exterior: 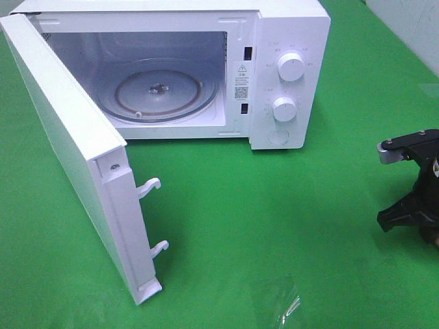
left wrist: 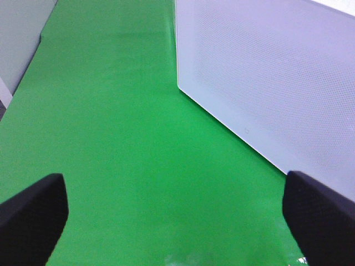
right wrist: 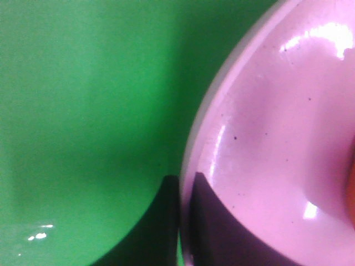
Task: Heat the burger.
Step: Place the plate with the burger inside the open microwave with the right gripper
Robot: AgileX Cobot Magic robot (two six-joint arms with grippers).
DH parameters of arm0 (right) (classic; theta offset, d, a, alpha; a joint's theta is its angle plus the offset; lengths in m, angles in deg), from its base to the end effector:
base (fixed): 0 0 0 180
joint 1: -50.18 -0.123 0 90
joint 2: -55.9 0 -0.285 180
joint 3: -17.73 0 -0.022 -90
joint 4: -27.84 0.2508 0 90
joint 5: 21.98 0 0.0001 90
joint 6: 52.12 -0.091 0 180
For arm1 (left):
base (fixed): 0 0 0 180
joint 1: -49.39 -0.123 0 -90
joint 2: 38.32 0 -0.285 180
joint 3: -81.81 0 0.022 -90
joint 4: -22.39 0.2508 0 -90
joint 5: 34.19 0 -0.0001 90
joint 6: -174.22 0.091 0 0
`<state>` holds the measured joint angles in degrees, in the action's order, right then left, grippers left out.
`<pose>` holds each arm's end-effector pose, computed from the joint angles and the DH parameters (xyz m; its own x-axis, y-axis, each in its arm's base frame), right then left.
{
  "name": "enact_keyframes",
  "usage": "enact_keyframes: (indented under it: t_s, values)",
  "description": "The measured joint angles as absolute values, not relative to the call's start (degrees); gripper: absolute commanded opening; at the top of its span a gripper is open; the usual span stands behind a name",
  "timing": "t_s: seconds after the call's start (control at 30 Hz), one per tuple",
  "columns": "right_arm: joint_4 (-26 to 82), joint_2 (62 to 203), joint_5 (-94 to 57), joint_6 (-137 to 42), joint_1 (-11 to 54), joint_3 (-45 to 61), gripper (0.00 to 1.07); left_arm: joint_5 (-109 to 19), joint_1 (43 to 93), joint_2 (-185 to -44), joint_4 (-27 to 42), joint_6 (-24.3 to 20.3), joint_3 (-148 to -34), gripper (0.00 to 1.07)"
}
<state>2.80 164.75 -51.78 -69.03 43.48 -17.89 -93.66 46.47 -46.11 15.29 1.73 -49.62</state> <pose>0.2686 0.0122 0.1133 -0.9717 -0.2026 -0.1217 -0.1726 0.9601 -0.2201 -0.0037 -0.0099 0.2796 -0.4280 0.0457 -0.9026 0.0744 0.9971 0.0152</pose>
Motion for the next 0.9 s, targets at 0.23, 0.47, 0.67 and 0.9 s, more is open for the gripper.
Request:
enact_keyframes:
  t_s: [0.23,0.47,0.67,0.9]
  values:
    - [-0.2,163.4,-54.0,-72.6,41.4,-17.9,0.0,-93.7,46.5,-46.1,15.3,1.7,-49.6,0.98]
    - [-1.1,161.0,-58.2,-76.4,38.9,-17.9,0.0,-93.7,46.5,-46.1,15.3,1.7,-49.6,0.98]
    - [-1.5,159.0,-63.5,-77.4,36.1,-17.9,0.0,-93.7,46.5,-46.1,15.3,1.7,-49.6,0.98]
    - [-1.6,156.4,-65.8,-77.8,34.1,-18.0,0.0,-93.7,46.5,-46.1,15.3,1.7,-49.6,0.98]
